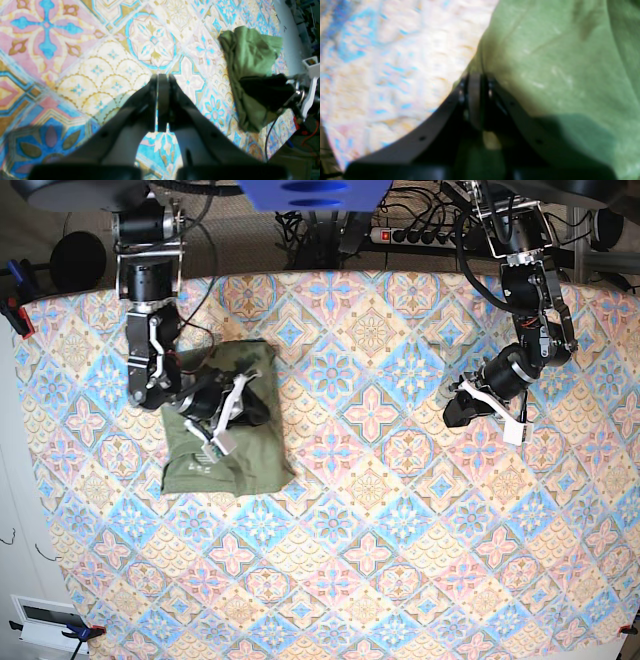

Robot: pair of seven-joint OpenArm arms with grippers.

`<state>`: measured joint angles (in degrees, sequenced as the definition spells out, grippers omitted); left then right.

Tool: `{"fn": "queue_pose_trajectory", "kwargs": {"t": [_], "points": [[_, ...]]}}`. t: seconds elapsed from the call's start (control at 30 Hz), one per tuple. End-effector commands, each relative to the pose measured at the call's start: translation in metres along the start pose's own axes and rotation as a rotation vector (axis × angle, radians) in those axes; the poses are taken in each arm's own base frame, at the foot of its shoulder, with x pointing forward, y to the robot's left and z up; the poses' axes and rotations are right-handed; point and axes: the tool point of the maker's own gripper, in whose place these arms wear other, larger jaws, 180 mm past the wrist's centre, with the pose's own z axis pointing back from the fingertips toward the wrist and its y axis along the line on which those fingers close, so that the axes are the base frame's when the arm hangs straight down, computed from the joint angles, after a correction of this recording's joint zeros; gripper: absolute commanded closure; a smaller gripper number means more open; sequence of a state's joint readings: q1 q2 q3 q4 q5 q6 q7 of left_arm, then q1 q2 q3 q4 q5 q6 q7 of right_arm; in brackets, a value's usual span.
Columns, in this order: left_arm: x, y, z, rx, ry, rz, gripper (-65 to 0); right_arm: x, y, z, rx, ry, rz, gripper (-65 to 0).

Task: Layout the t-shirt on the table in an organized manner, then fold the t-shirt properly
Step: 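Slide the folded bundle with the right gripper toward the table edge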

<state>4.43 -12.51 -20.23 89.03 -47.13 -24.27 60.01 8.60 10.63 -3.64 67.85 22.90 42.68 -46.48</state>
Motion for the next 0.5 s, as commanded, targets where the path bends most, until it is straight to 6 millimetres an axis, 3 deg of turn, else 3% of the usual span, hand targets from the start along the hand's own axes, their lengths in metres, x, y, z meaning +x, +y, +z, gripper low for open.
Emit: {"fn": "queue_pose_trajectory", "kwargs": {"t": [0.0,0.27,0.47], "points": [[0.017,-0.006,0.002,-0.023,-0.046,-0.023,0.0,-0.022,-0.033,0.015,-0.118,0.127,0.021,-4.1],[0.017,-0.006,0.002,-0.023,-0.046,-0.023,0.0,0.011,-0.072,0.041,-0.202,0.1,0.08,-4.1],[0.017,-0.006,0.002,-0.023,-0.046,-0.023,0.0,0.028,-0.074,0.043,-0.211,0.07,0.098,-4.1]]}}
